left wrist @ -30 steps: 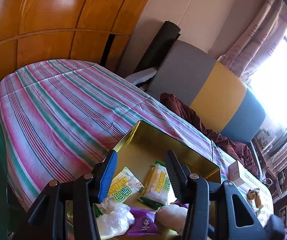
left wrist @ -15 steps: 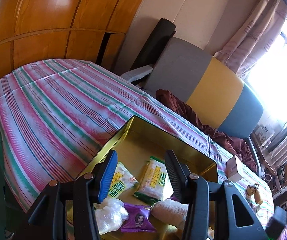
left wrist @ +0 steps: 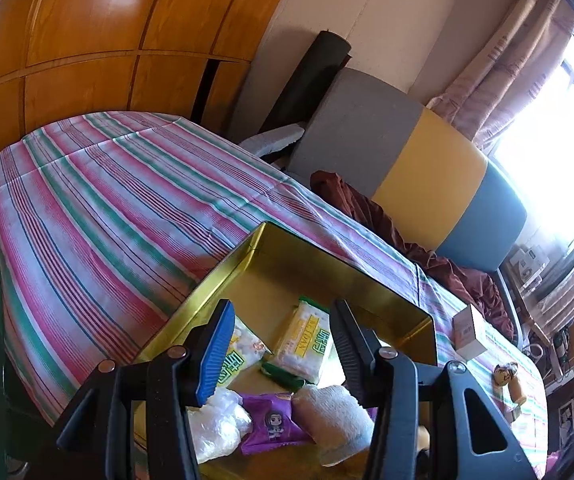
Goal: Organize objects
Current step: 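Move the right tool to the small green-and-white box and grasp it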
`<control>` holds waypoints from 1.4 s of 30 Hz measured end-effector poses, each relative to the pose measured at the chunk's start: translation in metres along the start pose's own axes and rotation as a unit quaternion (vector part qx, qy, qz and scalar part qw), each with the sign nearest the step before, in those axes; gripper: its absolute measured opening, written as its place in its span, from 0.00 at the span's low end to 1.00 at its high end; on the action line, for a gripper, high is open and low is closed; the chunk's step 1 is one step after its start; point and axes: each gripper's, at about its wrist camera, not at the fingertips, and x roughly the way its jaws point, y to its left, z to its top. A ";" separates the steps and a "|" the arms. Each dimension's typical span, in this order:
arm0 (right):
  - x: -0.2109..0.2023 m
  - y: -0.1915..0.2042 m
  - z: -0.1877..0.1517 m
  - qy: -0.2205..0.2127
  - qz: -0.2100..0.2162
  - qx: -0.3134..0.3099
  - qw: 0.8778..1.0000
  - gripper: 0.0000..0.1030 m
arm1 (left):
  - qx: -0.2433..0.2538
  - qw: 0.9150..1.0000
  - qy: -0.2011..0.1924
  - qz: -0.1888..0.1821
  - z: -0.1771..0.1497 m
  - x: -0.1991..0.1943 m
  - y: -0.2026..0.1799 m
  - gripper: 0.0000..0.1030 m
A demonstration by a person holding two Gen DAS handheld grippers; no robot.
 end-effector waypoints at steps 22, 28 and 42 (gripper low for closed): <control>-0.023 -0.177 -0.076 0.040 -0.144 0.126 0.981 0.74 | 0.200 0.960 0.116 -0.160 -0.109 -0.002 -0.132 0.59; -0.032 -0.241 -0.099 0.037 -0.193 0.196 0.961 0.76 | 0.242 0.939 0.140 -0.198 -0.142 -0.010 -0.169 0.59; -0.047 -0.371 -0.085 -0.014 -0.250 0.296 0.922 0.89 | 0.300 0.913 0.176 -0.214 -0.195 -0.005 -0.212 0.59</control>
